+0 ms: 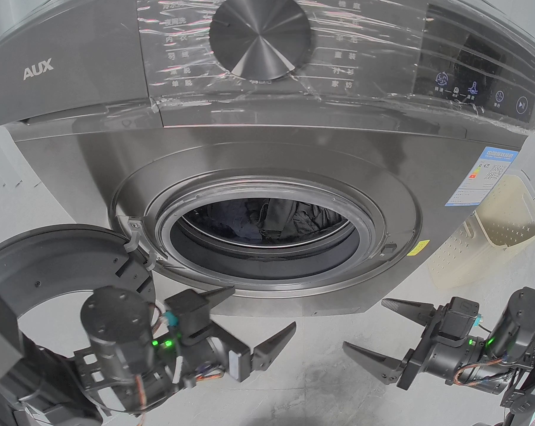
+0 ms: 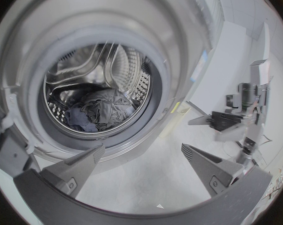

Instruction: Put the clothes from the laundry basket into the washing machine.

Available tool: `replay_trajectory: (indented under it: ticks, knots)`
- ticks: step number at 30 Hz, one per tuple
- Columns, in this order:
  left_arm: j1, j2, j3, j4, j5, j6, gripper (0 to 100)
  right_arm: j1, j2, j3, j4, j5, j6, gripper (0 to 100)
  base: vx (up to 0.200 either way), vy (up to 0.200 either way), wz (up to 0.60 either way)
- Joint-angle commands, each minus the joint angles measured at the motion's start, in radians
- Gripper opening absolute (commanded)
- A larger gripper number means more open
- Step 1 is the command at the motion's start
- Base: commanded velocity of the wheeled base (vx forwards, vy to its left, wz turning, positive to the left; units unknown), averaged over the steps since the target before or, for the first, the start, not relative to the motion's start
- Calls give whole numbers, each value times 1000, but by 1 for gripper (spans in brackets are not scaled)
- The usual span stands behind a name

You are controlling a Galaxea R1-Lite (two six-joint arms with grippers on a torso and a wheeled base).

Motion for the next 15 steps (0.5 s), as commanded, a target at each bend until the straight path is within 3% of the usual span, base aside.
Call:
replay_trajectory:
  ticks: [1, 5, 8, 14, 15]
  knots:
    - [-53, -282, 204, -35, -4, 3, 100, -67, -181, 43, 42, -61, 1, 100, 0, 0, 0]
    - [-44, -334, 232, -33, 0, 3, 100, -147, -229, 44, 66, -64, -5, 100, 0, 0, 0]
    - [-5, -372, 252, -33, 3, 10, 100, -200, -275, 44, 89, -66, -9, 100, -200, 0, 0]
    - [27, -460, 302, -22, 8, 7, 100, -231, -378, 44, 247, -69, -32, 100, 0, 0, 0]
    - [52, -500, 336, -21, 6, 7, 100, -233, -435, 44, 327, -70, -37, 100, -200, 0, 0]
